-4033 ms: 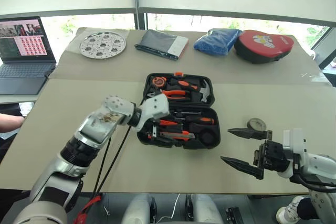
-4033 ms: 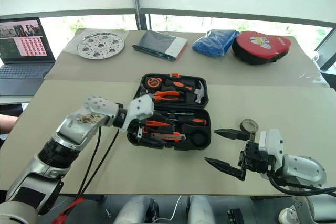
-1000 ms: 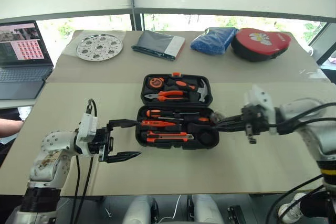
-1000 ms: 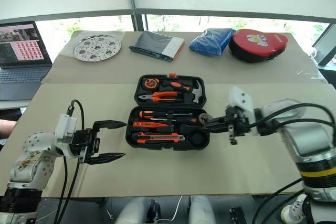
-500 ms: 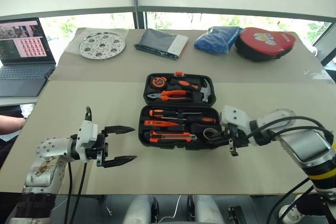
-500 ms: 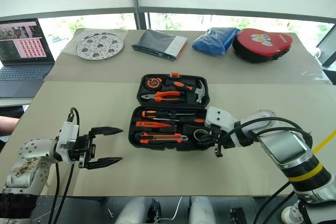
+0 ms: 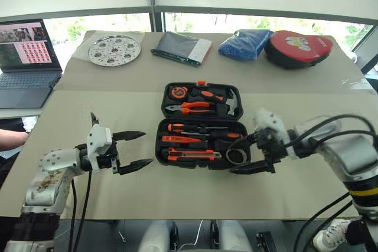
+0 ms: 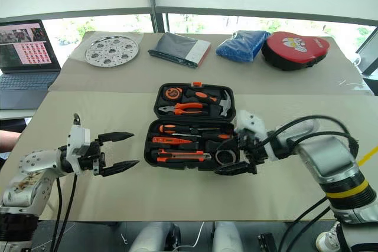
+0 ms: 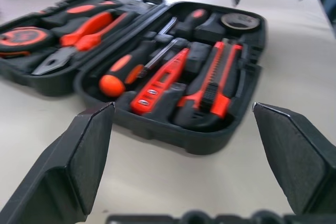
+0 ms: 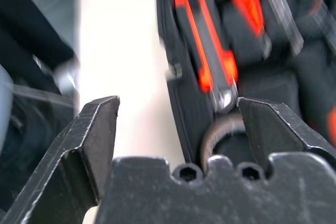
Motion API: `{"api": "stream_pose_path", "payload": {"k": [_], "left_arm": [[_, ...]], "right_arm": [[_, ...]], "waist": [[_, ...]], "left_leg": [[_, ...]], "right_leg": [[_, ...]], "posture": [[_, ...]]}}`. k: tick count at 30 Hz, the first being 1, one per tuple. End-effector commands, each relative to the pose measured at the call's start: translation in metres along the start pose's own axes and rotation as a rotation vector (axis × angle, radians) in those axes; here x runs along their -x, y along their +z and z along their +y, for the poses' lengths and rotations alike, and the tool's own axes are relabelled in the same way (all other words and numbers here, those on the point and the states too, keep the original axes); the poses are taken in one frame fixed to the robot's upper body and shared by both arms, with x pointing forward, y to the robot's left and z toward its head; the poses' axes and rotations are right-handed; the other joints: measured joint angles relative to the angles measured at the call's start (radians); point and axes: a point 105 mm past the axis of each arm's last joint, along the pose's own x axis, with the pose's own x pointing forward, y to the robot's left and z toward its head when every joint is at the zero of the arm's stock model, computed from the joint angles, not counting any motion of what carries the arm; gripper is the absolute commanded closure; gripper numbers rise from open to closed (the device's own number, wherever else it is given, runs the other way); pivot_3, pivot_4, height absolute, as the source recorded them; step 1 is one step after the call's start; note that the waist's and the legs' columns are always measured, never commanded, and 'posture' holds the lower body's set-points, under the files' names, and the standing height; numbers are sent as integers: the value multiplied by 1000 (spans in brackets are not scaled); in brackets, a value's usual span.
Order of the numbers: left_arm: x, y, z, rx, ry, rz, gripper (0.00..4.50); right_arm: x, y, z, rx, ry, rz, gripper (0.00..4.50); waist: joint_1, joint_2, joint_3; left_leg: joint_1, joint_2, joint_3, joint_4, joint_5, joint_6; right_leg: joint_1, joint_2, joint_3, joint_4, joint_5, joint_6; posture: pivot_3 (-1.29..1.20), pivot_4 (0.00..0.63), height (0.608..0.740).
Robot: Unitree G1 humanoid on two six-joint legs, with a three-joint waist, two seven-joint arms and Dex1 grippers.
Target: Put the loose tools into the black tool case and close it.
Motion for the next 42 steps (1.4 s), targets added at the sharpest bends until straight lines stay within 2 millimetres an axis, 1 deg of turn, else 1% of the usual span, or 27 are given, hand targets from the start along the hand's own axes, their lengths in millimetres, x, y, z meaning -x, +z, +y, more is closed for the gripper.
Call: {"api": "stream_pose_path", "payload": {"k": [1, 2, 3, 4, 5, 6, 7, 8, 11, 12, 14, 16, 17, 19, 21, 23, 25, 29, 34, 37, 39, 40, 41, 42], "left_arm": [[-2, 11, 12, 14, 57, -6, 0], [-4, 10, 18, 26, 82, 6, 255], [-6, 7, 29, 63, 133, 21, 522], [-8, 5, 36, 90, 169, 32, 736], [-13, 0, 48, 95, 227, 57, 1177], [-20, -4, 54, 95, 251, 83, 1494], [-27, -6, 59, 91, 274, 102, 1835], [-31, -8, 63, 89, 288, 115, 2283], [-50, -15, 70, 94, 314, 141, 3396], [-54, -19, 74, 88, 335, 166, 3818], [-61, -24, 78, 67, 353, 198, 4446], [-65, -29, 82, 79, 378, 217, 4500], [-71, -29, 79, 82, 361, 206, 4500], [-83, -26, 72, 78, 315, 179, 4500], [-92, -21, 60, 86, 240, 140, 4500], [-96, -18, 44, 92, 154, 116, 4500], [-95, -19, 30, 91, 87, 121, 4500], [-85, -27, 22, 91, 91, 151, 4500], [-67, -33, 15, 116, 124, 179, 4500], [-58, -33, 15, 146, 161, 172, 4500], [-49, -28, 22, 162, 226, 154, 4500], [-44, -26, 27, 160, 262, 155, 4243], [-39, -25, 28, 170, 273, 158, 3982], [-30, -23, 29, 179, 281, 168, 3750]], "right_arm": [[31, 0, -16, 36, -77, -58, 499], [37, -3, -28, 53, -143, -84, 460], [43, -4, -47, 77, -259, -130, 441], [46, -5, -61, 92, -338, -162, 441], [47, -14, -77, 112, -439, -146, 693], [44, -27, -85, 149, -485, -88, 956], [40, -35, -89, 172, -493, -51, 1179], [36, -40, -91, 189, -493, -30, 1583], [24, -43, -107, 255, -564, -29, 2592], [20, -45, -111, 260, -571, -22, 2965], [13, -46, -115, 267, -570, -22, 3566], [5, -44, -116, 273, -558, -34, 4316], [0, -44, -116, 279, -549, -37, 4468], [-8, -43, -115, 285, -530, -45, 4468], [-13, -44, -112, 281, -508, -44, 4468], [-15, -42, -107, 282, -483, -55, 4468], [-15, -44, -101, 266, -465, -53, 4468], [-15, -52, -87, 225, -431, -33, 4468], [-12, -58, -72, 177, -439, -23, 4468], [0, -60, -74, 166, -502, -16, 4468], [14, -57, -78, 144, -561, -30, 4468], [20, -57, -78, 116, -569, -32, 4495], [25, -60, -75, 91, -554, -1, 4207], [33, -63, -71, 105, -542, 44, 3904]], "waist": [[2, -1, 0], [1, -1, 0], [-1, -1, 0], [-2, -2, 1], [-3, -2, 1], [-4, -2, 1], [-5, -2, 1], [-5, -2, 1], [-12, -2, 1], [-16, -2, 1], [-25, -2, 1], [-28, -2, 1], [-29, -2, 1], [-29, -2, 1], [-28, -2, 1], [-26, -1, 1], [-26, -1, 1], [-26, -1, 1], [-26, -1, 1], [-26, -1, 1], [-27, -1, 1], [-26, -2, 1], [-24, -2, 1], [-23, -2, 1]], "left_leg": [[1, 0, 0, 0, 0, 0], [1, 0, 0, 0, 0, 1], [2, 0, 0, 0, 0, 1], [3, 0, 0, 0, 0, 1], [4, 0, 1, 0, 0, 0], [5, 0, 1, 0, 0, -1], [8, -1, 1, 0, 1, -1], [8, -1, 2, 0, 1, -2], [9, -1, 3, -2, 2, -3], [8, -1, 3, -2, 2, -3], [8, -1, 4, -3, 2, -4], [8, 0, 4, -3, 2, -4], [8, 0, 4, -4, 3, -4], [10, 0, 4, -6, 3, -5], [10, 0, 4, -7, 4, -6], [10, 0, 4, -7, 4, -6], [10, 0, 4, -8, 4, -6], [10, 0, 3, -11, 4, -6], [11, 0, 3, -13, 4, -7], [12, 0, 3, -13, 4, -7], [13, 0, 3, -12, 4, -7], [13, 0, 3, -12, 4, -7], [13, 0, 3, -11, 4, -7], [13, 0, 3, -11, 4, -7]], "right_leg": [[1, 0, 0, 0, 0, 0], [2, 0, 0, -1, 0, 0], [2, 0, 0, -1, 0, 0], [3, 1, 0, 0, 0, 0], [4, 2, 1, 0, 0, 0], [5, 2, 1, 0, 0, 0], [6, 2, 2, 1, 0, 0], [6, 2, 2, 1, 0, 0], [6, 4, 3, 1, 0, 0], [6, 4, 3, 2, 0, 1], [5, 4, 3, 2, 0, 1], [6, 5, 2, 3, 0, 1], [6, 5, 2, 3, 0, 1], [6, 5, 2, 2, 0, 1], [7, 5, 2, 2, 0, 1], [6, 4, 1, 2, 0, 1], [7, 4, 1, 2, -1, 2], [6, 4, 1, 1, -1, 3], [6, 4, 1, 0, -2, 3], [7, 4, 2, 1, -2, 3], [7, 3, 3, 1, -2, 3], [7, 3, 3, 1, -2, 2], [7, 3, 4, 1, -2, 2], [7, 2, 4, 1, -2, 2]], "posture": [[0, 150, 740], [0, 150, 740], [0, 150, 740], [0, 150, 740], [0, 150, 740], [0, 150, 740], [0, 150, 740], [0, 150, 740], [0, 150, 740], [0, 150, 740], [0, 150, 740], [0, 150, 740], [0, 150, 740], [0, 150, 740], [0, 150, 740], [0, 150, 740], [0, 150, 740], [0, 150, 740], [0, 150, 740], [0, 150, 740], [0, 150, 740], [0, 150, 740], [0, 150, 740], [0, 150, 740]]}}
